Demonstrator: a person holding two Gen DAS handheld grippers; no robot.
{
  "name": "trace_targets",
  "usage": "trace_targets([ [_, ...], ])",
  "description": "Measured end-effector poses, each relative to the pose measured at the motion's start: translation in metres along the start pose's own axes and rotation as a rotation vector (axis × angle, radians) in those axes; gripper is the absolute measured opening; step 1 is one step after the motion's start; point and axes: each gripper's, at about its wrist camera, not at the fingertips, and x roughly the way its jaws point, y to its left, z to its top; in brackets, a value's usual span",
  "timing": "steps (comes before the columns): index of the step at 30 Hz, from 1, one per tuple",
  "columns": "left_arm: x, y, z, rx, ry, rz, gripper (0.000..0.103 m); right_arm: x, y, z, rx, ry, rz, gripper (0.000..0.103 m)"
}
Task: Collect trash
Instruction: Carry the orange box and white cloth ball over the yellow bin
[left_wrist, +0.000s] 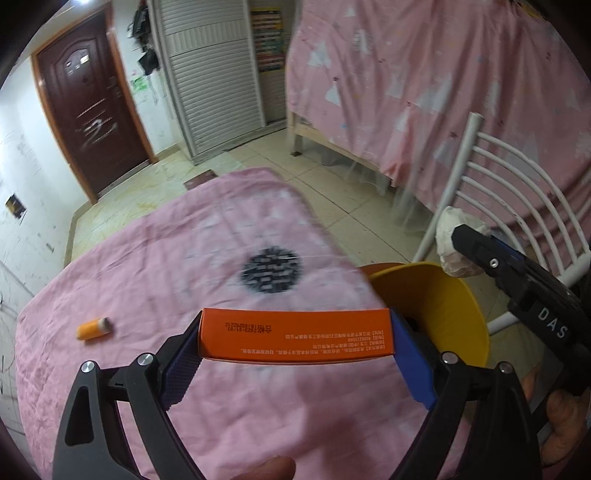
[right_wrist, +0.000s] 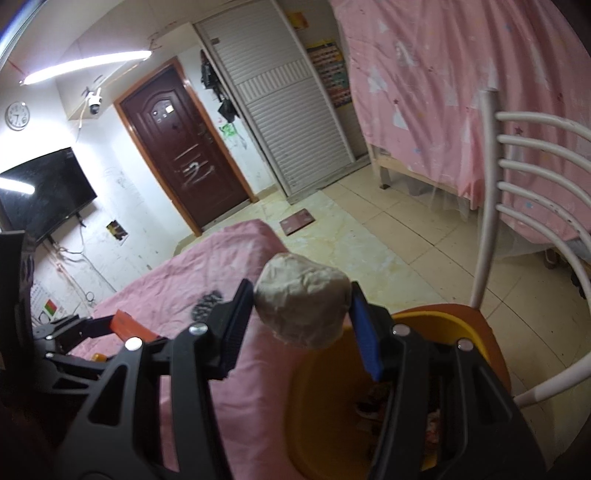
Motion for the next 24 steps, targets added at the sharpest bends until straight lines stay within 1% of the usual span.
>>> trace_targets([
  [5,0.003,-0.037,0.002,0.056,0.003,-0.026,0.085,-0.010,-0.025,-0.002,0.031,-0.006,-0.025,0.050],
  [10,0.007,-0.062,0.002,0.096,0.013,-0.047,0.085,-0.017,-0.039,-0.002,0.050,-0.012,-0.044,0.050],
  [24,0.019,-0.108,0.005,0.185,0.027,-0.078,0.085,-0.029,-0.063,-0.001,0.084,-0.031,-0.070,0.050],
])
